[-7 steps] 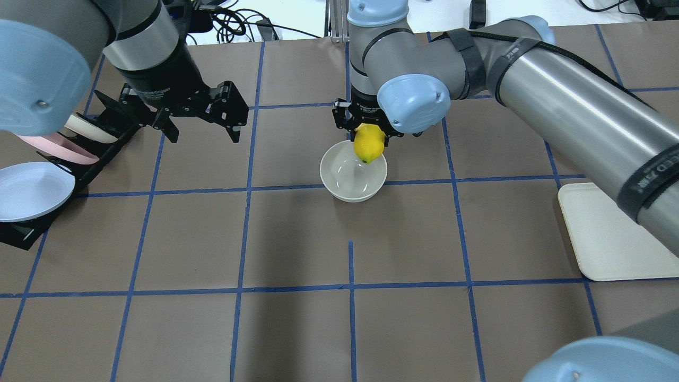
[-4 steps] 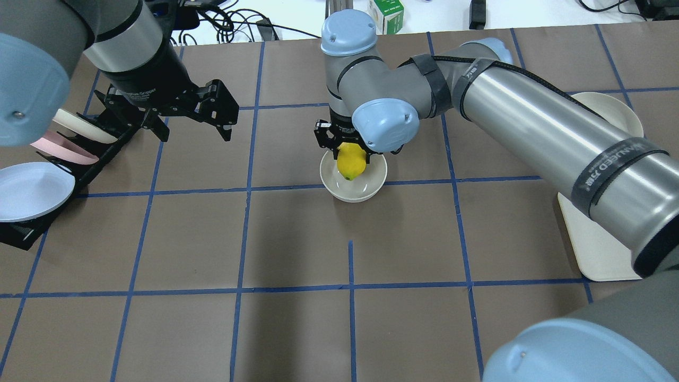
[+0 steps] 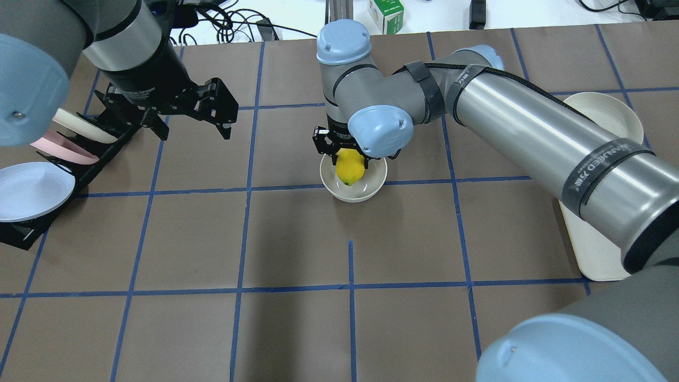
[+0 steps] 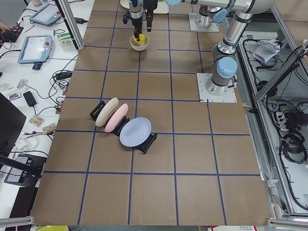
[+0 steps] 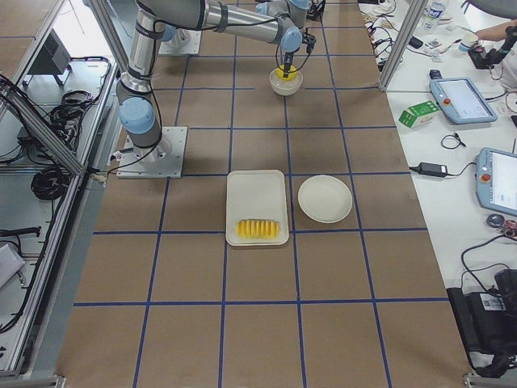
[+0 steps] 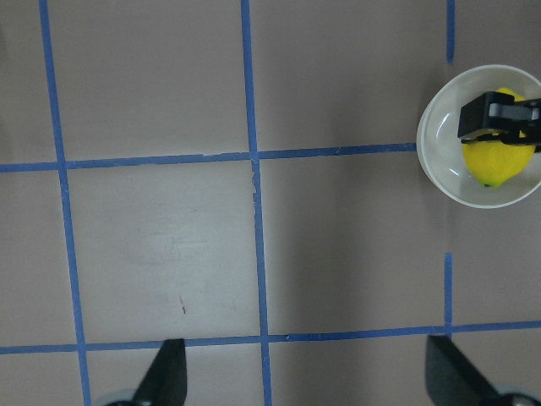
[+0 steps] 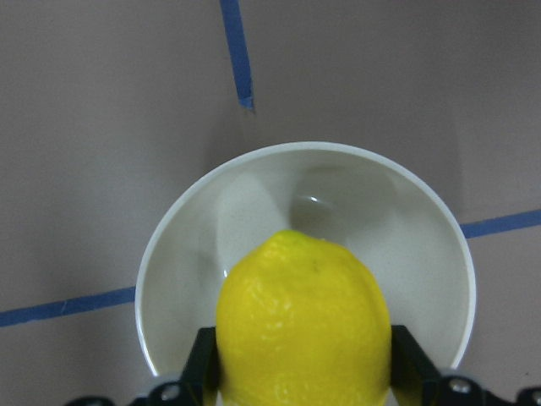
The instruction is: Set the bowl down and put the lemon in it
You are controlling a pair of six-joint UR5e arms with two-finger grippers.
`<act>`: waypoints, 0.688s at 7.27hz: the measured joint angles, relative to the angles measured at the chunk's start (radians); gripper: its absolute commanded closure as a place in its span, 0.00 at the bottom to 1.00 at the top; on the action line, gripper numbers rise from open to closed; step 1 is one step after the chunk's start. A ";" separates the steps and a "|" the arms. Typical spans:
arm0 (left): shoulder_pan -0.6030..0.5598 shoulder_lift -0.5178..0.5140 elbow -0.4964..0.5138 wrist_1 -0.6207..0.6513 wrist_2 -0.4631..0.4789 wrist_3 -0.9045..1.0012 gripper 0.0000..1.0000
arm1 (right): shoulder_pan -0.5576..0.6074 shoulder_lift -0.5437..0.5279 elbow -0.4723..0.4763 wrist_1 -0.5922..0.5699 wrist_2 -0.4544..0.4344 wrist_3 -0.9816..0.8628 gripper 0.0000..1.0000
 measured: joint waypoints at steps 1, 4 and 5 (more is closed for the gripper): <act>-0.001 0.000 0.000 0.000 0.000 -0.002 0.00 | -0.002 -0.003 0.000 0.003 -0.004 -0.007 0.00; -0.001 -0.001 0.000 0.000 -0.002 -0.006 0.00 | -0.031 -0.027 -0.011 0.020 -0.007 -0.049 0.00; -0.001 -0.001 0.000 0.000 -0.002 -0.007 0.00 | -0.069 -0.055 -0.009 0.047 -0.008 -0.101 0.00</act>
